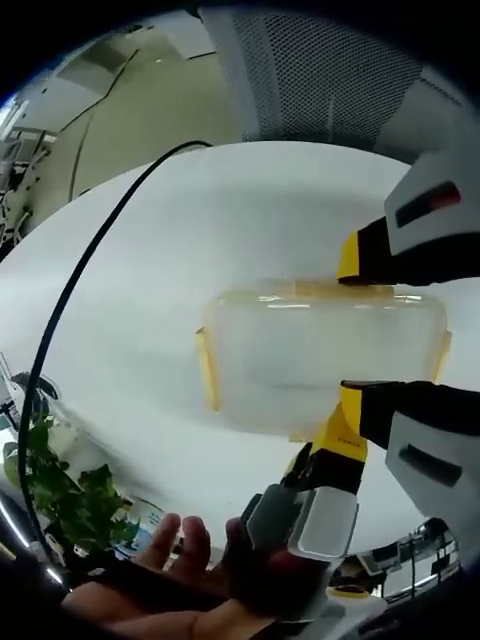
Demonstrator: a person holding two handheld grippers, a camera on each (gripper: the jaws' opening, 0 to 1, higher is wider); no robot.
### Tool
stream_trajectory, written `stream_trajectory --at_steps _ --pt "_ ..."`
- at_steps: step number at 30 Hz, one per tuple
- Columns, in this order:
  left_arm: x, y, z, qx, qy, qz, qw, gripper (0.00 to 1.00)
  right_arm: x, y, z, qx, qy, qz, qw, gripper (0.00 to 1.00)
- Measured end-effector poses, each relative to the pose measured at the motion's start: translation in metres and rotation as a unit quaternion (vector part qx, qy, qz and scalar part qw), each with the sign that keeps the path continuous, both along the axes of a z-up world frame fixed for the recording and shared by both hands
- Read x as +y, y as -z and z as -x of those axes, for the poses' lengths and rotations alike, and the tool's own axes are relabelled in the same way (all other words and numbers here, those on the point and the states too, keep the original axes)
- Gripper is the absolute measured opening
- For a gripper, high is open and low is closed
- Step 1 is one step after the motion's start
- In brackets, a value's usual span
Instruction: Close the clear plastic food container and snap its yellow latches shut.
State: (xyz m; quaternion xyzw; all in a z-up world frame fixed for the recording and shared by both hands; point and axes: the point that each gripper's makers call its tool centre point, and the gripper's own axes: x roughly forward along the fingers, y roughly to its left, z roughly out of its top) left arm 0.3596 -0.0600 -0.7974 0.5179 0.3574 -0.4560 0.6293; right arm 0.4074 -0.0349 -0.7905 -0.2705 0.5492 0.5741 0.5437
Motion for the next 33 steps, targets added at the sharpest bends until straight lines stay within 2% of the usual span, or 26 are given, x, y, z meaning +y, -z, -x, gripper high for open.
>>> stream_trajectory --at_steps 16,24,26,29,33 --pt "0.001 -0.001 -0.001 -0.003 0.002 0.002 1.0000 0.38 0.000 0.002 -0.011 -0.011 -0.008 0.002 0.9999 0.28" --pt "0.002 -0.003 0.001 -0.003 0.032 -0.006 0.9995 0.39 -0.001 0.001 -0.013 -0.018 -0.011 -0.002 0.9998 0.28" --pt "0.001 -0.004 0.001 0.000 0.028 -0.002 0.9996 0.39 -0.002 0.000 -0.011 -0.019 -0.011 -0.004 0.9997 0.28" --pt "-0.001 -0.006 0.006 0.020 0.016 0.013 0.9996 0.41 -0.005 0.000 -0.005 -0.017 -0.016 -0.004 0.9997 0.34" --pt "-0.004 -0.013 0.006 0.019 0.014 0.026 0.9994 0.41 -0.005 -0.002 -0.011 -0.026 -0.019 -0.013 0.9994 0.34"
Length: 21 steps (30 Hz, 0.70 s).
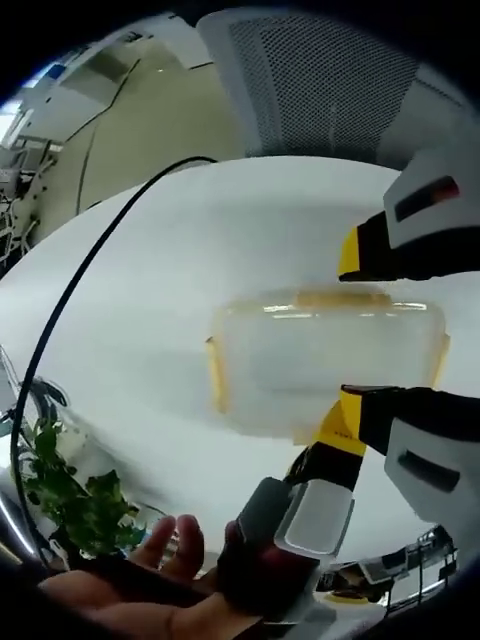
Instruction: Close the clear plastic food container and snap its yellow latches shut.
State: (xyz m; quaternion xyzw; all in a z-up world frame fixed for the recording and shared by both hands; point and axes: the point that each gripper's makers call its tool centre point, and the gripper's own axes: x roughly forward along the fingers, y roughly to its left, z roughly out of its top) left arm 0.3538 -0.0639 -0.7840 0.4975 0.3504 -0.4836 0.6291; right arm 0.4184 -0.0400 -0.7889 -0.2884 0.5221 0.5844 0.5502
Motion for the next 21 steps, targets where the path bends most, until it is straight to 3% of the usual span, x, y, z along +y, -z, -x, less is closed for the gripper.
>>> stream_trajectory --at_steps 6,21 --pt "0.005 0.000 -0.001 0.018 -0.018 0.005 0.9997 0.41 -0.003 -0.002 -0.003 -0.005 0.001 0.001 1.0000 0.33" --pt "0.012 -0.007 -0.007 0.027 -0.037 0.013 0.9989 0.39 -0.010 -0.001 -0.004 -0.021 -0.010 0.010 0.9997 0.34"
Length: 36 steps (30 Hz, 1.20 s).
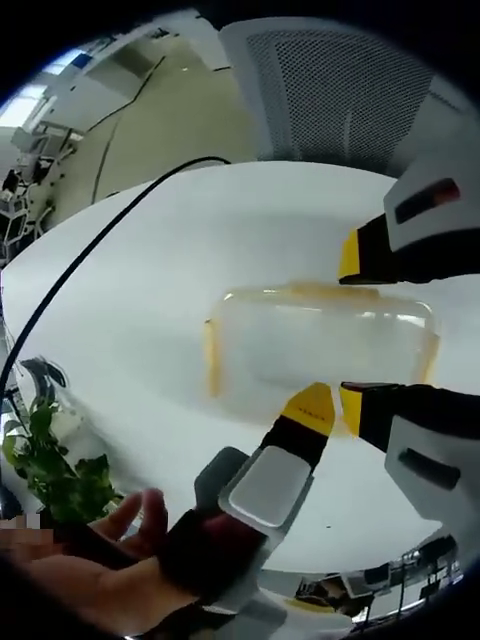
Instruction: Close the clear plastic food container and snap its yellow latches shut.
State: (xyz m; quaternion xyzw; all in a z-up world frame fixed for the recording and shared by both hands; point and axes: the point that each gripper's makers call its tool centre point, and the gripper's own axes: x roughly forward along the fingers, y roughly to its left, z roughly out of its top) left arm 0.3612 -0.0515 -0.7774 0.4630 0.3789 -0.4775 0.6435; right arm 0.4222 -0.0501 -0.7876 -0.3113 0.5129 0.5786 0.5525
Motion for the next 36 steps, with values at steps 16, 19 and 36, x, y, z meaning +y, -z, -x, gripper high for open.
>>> stream_trajectory --at_steps 16,19,36 --pt "0.010 -0.008 -0.011 0.015 -0.019 0.018 0.9995 0.44 -0.013 -0.008 0.006 -0.024 0.009 -0.019 0.9995 0.42" --pt "0.011 -0.007 -0.011 0.016 -0.013 0.017 0.9996 0.44 -0.014 -0.008 0.010 -0.026 0.011 -0.021 0.9994 0.43" --pt "0.020 -0.007 -0.016 0.054 -0.091 0.046 0.9933 0.45 -0.028 -0.004 0.024 -0.057 0.043 -0.007 0.9974 0.46"
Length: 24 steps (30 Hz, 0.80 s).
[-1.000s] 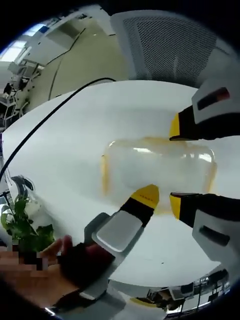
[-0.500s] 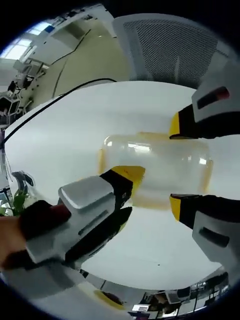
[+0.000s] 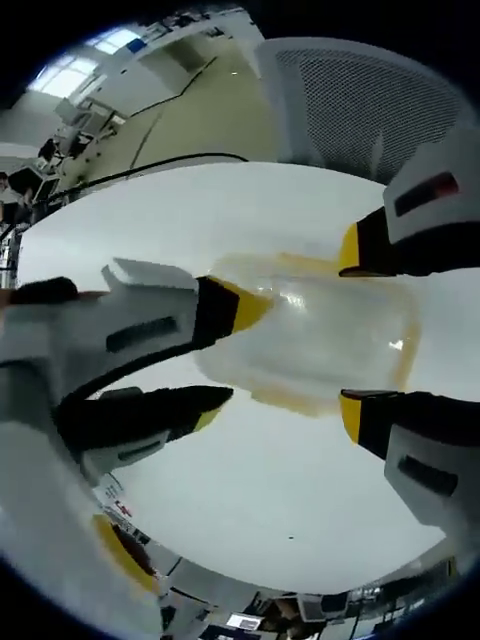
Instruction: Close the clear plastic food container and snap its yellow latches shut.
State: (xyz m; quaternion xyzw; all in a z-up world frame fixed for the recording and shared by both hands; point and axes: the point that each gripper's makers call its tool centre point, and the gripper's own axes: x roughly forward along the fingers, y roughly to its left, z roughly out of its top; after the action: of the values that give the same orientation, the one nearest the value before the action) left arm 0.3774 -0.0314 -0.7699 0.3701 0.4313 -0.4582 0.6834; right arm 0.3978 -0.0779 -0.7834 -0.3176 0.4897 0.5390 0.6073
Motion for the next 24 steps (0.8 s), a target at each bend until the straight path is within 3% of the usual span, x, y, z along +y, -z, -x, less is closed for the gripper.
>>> stream_trajectory --at_steps 12,20,24 --pt "0.012 0.009 -0.001 -0.003 0.015 -0.015 0.9998 0.57 -0.002 0.003 0.010 -0.017 -0.017 -0.007 0.9997 0.61" --pt "0.010 0.010 -0.005 -0.022 0.063 -0.015 0.9977 0.65 -0.004 0.009 0.013 -0.026 -0.042 -0.003 0.9988 0.70" --pt "0.015 0.016 0.002 -0.005 0.085 -0.032 0.9959 0.73 -0.005 0.009 0.016 -0.025 -0.053 0.000 0.9982 0.72"
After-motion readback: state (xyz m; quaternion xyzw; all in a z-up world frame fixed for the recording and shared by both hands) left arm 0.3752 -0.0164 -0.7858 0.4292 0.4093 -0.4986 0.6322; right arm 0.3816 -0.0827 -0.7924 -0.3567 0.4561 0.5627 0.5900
